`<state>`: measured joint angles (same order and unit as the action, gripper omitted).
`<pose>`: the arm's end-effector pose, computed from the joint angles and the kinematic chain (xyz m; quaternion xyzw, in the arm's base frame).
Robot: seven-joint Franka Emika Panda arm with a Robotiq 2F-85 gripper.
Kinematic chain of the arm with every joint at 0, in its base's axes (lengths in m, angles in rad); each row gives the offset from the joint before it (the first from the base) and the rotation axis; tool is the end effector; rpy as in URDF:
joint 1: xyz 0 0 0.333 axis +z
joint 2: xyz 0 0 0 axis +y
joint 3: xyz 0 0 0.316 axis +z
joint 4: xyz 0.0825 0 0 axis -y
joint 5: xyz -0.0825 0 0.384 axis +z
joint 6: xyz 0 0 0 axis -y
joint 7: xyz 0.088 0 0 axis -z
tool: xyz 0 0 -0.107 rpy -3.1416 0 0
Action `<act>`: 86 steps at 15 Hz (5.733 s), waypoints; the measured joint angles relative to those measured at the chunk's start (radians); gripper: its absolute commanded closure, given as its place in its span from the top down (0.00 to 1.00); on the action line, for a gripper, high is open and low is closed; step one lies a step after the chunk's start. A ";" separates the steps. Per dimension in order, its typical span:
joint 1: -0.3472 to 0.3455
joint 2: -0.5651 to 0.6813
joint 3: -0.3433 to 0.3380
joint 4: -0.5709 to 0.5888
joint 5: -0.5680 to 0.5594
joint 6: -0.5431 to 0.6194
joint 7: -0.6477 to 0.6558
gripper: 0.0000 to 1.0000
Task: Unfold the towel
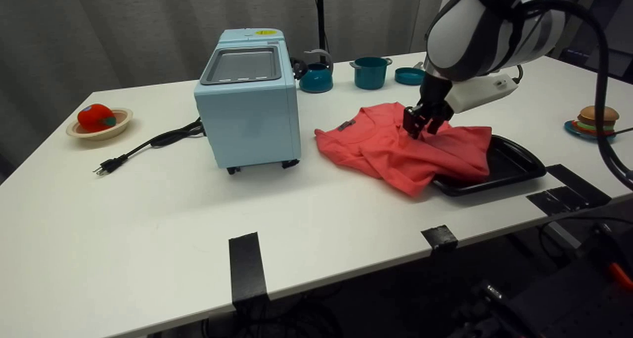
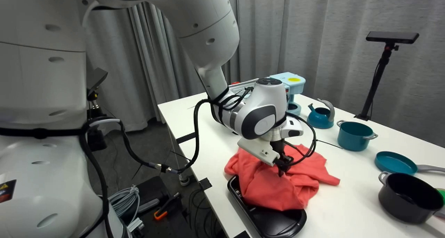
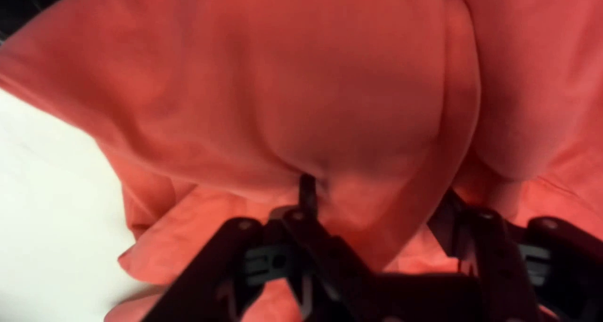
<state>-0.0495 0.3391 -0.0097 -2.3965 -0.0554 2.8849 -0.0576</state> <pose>0.5125 -0.0273 0.1906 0.9968 0.0258 0.0738 0.0149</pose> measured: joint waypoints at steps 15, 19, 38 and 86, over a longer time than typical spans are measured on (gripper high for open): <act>0.002 -0.244 -0.105 -0.140 -0.179 -0.131 0.087 0.01; -0.050 -0.374 -0.193 -0.236 -0.460 -0.292 0.270 0.29; -0.037 -0.436 -0.046 -0.294 -0.208 -0.213 0.337 1.00; 0.036 -0.562 0.015 -0.302 0.224 -0.895 0.038 1.00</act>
<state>-0.0139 -0.2227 0.0050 -2.6985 0.1681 1.9901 -0.0193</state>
